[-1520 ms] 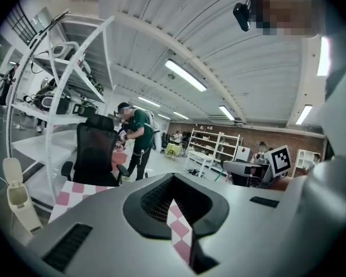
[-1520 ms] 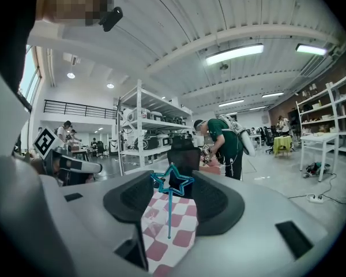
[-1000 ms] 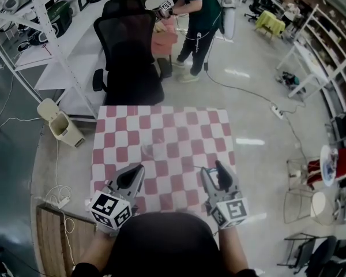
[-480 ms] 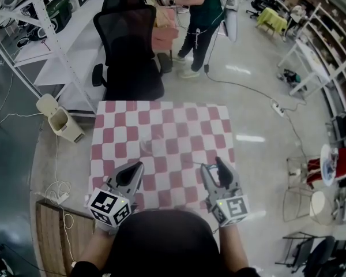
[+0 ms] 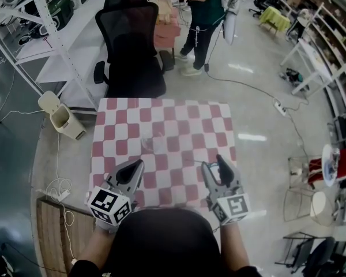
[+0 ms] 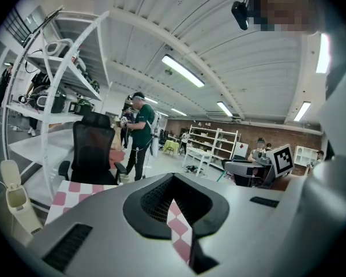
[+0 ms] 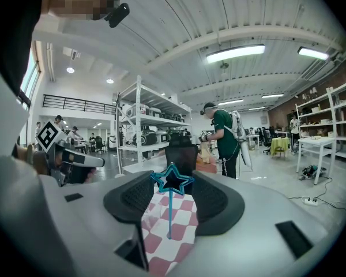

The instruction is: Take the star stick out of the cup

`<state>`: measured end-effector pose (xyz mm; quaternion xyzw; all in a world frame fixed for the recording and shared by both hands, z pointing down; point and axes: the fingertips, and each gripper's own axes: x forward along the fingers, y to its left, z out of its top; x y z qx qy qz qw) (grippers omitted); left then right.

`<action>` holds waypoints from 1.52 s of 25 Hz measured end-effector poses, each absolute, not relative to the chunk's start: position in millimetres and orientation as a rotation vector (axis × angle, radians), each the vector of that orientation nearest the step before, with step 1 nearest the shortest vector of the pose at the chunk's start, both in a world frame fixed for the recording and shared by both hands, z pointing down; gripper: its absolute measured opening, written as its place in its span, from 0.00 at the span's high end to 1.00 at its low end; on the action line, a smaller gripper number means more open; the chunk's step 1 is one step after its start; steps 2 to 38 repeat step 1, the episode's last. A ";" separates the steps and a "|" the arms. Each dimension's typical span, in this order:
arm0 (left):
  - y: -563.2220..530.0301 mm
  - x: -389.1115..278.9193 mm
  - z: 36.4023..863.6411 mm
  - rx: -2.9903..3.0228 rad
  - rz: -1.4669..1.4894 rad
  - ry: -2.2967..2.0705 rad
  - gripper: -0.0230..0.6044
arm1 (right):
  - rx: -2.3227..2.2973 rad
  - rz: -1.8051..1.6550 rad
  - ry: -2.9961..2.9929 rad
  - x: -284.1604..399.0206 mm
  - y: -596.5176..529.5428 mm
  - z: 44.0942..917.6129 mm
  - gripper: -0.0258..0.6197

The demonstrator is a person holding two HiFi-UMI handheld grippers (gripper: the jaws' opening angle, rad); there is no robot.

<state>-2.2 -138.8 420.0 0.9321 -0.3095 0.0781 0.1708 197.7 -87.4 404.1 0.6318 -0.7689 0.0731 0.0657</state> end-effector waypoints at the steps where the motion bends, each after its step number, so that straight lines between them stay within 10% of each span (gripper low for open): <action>1: -138.8 -2.1 420.1 2.648 0.223 -0.879 0.90 | 1.906 0.224 -2.318 197.8 -87.6 404.3 0.63; 38: -138.8 -2.1 420.1 2.648 0.223 -0.879 0.90 | 1.906 0.224 -2.318 197.8 -87.6 404.3 0.63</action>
